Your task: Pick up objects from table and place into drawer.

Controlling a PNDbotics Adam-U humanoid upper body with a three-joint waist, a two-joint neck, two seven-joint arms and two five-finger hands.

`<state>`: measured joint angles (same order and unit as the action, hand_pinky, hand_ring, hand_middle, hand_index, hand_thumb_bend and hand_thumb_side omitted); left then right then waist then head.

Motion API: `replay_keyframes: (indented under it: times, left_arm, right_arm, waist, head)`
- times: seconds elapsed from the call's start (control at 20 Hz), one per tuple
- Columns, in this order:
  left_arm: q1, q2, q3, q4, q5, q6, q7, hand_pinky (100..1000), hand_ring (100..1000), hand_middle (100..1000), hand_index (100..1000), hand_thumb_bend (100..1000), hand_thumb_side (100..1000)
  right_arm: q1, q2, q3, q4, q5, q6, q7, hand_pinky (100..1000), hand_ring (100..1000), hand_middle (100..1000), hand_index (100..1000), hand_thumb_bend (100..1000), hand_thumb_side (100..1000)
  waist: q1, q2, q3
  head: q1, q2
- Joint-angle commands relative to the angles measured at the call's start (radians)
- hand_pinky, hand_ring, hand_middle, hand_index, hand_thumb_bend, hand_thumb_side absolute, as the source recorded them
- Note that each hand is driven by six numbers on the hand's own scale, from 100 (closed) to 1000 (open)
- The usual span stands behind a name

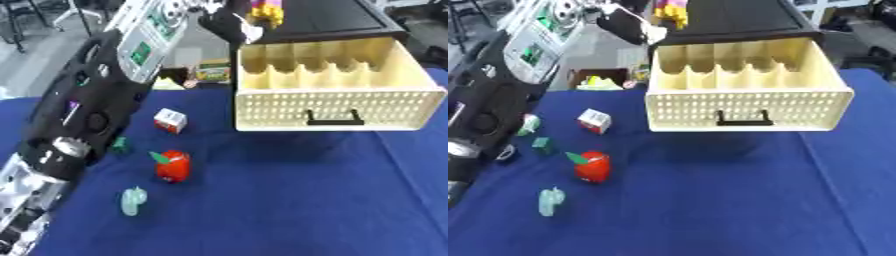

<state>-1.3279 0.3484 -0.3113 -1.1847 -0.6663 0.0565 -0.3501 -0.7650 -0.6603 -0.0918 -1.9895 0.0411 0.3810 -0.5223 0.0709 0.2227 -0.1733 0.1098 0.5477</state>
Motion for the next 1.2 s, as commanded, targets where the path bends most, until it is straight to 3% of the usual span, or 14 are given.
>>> replay_keyframes:
  times: [0.05, 0.1, 0.35, 0.5, 0.8, 1.0, 1.2]
  left_arm:
    - [-0.027, 0.004, 0.000, -0.002, -0.012, -0.018, -0.006, 411, 517, 465, 787, 100, 185]
    - [-0.025, 0.004, -0.002, -0.001, -0.017, -0.026, -0.010, 414, 521, 471, 805, 100, 184]
    - [-0.013, 0.007, -0.002, 0.007, -0.033, -0.062, -0.022, 445, 578, 548, 948, 251, 370]
    - [-0.007, 0.011, 0.002, 0.015, -0.055, -0.071, -0.024, 458, 605, 586, 1000, 291, 398]
    - [0.002, 0.014, 0.008, 0.022, -0.086, -0.072, -0.019, 489, 648, 633, 1000, 437, 551]
    - [0.006, 0.017, 0.014, 0.017, -0.086, -0.063, -0.006, 481, 632, 614, 1000, 404, 531]
    - [0.012, 0.025, 0.029, -0.005, -0.053, -0.047, 0.019, 466, 606, 584, 996, 317, 500]
  right_arm:
    - [-0.017, -0.009, -0.005, -0.011, 0.004, -0.002, -0.002, 492, 455, 407, 707, 342, 845]
    - [-0.017, -0.008, -0.006, -0.011, 0.004, -0.002, -0.003, 492, 455, 407, 707, 342, 845]
    - [-0.016, -0.009, -0.007, -0.011, 0.003, -0.003, -0.006, 491, 455, 407, 706, 344, 841]
    - [-0.016, -0.008, -0.008, -0.011, 0.003, -0.004, -0.006, 490, 455, 407, 705, 344, 841]
    - [-0.014, -0.007, -0.009, -0.011, 0.002, -0.004, -0.008, 490, 455, 406, 704, 344, 839]
    - [-0.013, -0.007, -0.009, -0.011, 0.002, -0.002, -0.007, 489, 455, 406, 704, 344, 841]
    - [-0.013, -0.009, -0.009, -0.011, 0.003, -0.002, -0.007, 490, 455, 407, 704, 342, 843]
  waist:
    - [-0.005, -0.016, -0.003]
    - [-0.005, -0.016, -0.005]
    - [-0.004, -0.015, -0.007]
    - [-0.004, -0.014, -0.008]
    - [-0.006, -0.013, -0.011]
    - [-0.006, -0.013, -0.008]
    - [-0.008, -0.014, -0.004]
  head:
    - [0.004, -0.012]
    - [0.005, -0.011]
    - [0.003, -0.009]
    - [0.002, -0.009]
    - [0.002, -0.007]
    - [0.002, -0.005]
    - [-0.001, 0.000]
